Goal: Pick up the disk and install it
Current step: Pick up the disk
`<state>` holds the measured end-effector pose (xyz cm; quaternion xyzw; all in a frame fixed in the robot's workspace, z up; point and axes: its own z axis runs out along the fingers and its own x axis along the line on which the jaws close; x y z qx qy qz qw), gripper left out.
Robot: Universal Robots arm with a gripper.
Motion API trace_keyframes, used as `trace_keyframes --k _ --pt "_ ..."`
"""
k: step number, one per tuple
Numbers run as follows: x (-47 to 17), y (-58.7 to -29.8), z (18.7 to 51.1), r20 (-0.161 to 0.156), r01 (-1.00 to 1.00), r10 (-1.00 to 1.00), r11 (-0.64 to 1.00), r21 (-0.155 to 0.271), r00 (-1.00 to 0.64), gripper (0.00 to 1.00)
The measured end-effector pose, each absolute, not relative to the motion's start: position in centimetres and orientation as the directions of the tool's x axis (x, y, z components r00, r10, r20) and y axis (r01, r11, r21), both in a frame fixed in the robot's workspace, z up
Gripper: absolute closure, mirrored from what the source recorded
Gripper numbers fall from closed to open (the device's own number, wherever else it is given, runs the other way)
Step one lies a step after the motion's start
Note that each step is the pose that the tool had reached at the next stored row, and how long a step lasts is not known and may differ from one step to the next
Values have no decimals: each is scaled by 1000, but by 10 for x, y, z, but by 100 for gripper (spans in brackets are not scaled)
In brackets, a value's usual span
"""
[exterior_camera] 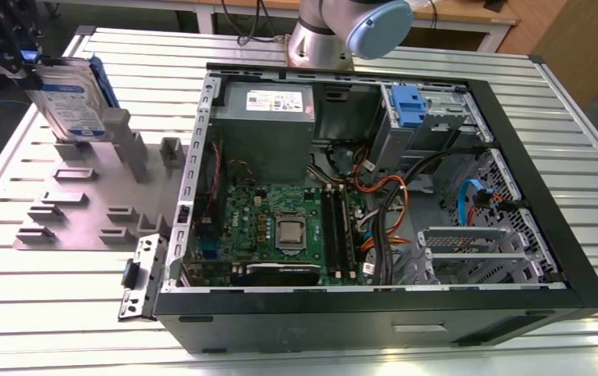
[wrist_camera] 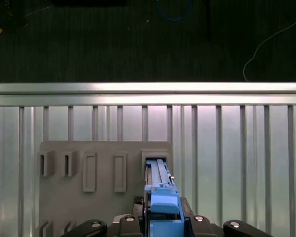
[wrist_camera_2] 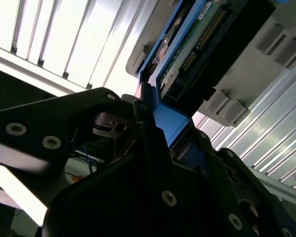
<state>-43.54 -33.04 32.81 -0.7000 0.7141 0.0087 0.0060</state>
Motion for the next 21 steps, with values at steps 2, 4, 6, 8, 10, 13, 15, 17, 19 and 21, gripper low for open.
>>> trace_keyframes --k 2,4,6,8,10,13,15,17,19,21 --pt "-435 -330 330 -21 -1000 -1000 20 4 -20 64" --pt "-435 -330 332 -21 -1000 -1000 20 4 -20 64" --pt "-435 -330 334 -21 -1000 -1000 20 4 -20 64" --pt "-435 -330 337 -21 -1000 -1000 20 4 -20 64" --pt "-435 -330 340 -21 -1000 -1000 20 4 -20 64" --pt "-435 -330 340 -21 -1000 -1000 20 4 -20 64" --pt "-435 -330 342 -21 -1000 -1000 20 4 -20 64" --pt "-435 -330 342 -21 -1000 -1000 20 4 -20 64" --pt "-435 -330 343 -21 -1000 -1000 20 4 -20 64" --pt "-435 -330 343 -21 -1000 -1000 20 4 -20 64"
